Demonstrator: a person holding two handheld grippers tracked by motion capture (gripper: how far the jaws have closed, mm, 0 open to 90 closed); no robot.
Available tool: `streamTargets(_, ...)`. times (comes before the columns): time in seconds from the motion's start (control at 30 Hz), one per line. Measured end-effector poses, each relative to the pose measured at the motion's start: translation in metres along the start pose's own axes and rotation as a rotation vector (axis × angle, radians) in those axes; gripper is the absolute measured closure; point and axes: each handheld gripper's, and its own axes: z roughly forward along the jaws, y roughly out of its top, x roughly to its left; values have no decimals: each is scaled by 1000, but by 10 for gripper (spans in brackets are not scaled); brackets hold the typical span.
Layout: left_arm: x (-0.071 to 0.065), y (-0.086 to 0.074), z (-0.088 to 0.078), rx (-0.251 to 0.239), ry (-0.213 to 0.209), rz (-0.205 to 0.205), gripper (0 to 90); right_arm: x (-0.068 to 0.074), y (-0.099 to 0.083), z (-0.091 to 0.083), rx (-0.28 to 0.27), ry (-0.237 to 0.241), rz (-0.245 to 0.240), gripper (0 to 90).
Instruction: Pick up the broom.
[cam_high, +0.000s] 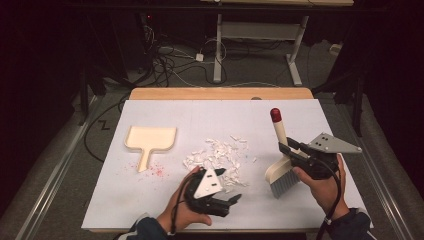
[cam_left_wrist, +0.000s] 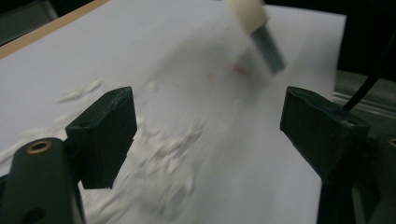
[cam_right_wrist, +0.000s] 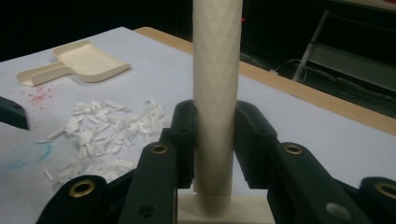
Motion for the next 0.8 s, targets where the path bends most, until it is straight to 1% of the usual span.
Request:
streamTargets(0.03, 0, 0, 0, 0, 0, 0, 181, 4, 1, 1, -8, 4, -6, 717)
streamTargets(0.07, -6, 10, 13, -14, -25, -9, 185, 8, 2, 1, -23, 3, -7, 717)
streamTargets(0.1, -8, 14, 20, -25, -35, -22, 186, 11, 4, 2, -17, 12, -17, 717)
streamTargets(0.13, -9, 18, 25, -32, -38, -34, 191, 15, 5, 3, -20, 10, -14, 717)
streamTargets(0.17, -10, 21, 31, -40, -37, -47, 201, 19, 5, 4, -34, 7, -14, 717)
streamTargets(0.2, -10, 21, 31, -40, -37, -47, 217, 22, 5, 5, -40, 13, -15, 717)
streamTargets(0.23, -10, 25, 39, -59, -30, -75, 233, 25, 5, 6, -44, 10, -22, 717)
streamTargets(0.27, -8, 26, 43, -67, -26, -96, 251, 29, 5, 7, -44, 6, -28, 717)
streamTargets(0.3, -8, 26, 43, -67, -26, -96, 284, 29, 5, 7, -44, 6, -28, 717)
streamTargets(0.33, -4, 26, 49, -79, -26, -147, 319, 34, 5, 7, -65, 4, -32, 716)
streamTargets(0.37, -3, 26, 51, -74, -22, -163, 339, 37, 6, 7, -65, 9, -35, 716)
streamTargets(0.4, -3, 26, 51, -74, -22, -163, 369, 39, 6, 7, -73, 8, -38, 716)
streamTargets(0.43, -2, 25, 53, -74, -12, -169, 410, 41, 6, 6, -80, 11, -34, 716)
streamTargets(0.47, 2, 23, 52, -89, -18, -186, 451, 43, 6, 6, -75, 22, -43, 716)
streamTargets(0.5, 5, 22, 51, -90, -28, -189, 495, 45, 6, 6, -70, 26, -49, 715)
streamTargets(0.53, 6, 21, 50, -90, -33, -190, 525, 46, 6, 5, -80, 18, -47, 716)
streamTargets(0.57, 7, 20, 48, -95, -39, -190, 574, 48, 6, 5, -82, 22, -53, 715)
streamTargets(0.6, 8, 19, 46, -93, -40, -192, 601, 49, 7, 4, -84, 22, -59, 714)
streamTargets(0.73, 12, 17, 42, -84, -57, -190, 633, 50, 6, 2, -89, 47, -61, 709)
streamTargets(0.8, 15, 16, 35, -72, -62, -159, 644, 50, 5, 0, -100, 65, -63, 706)
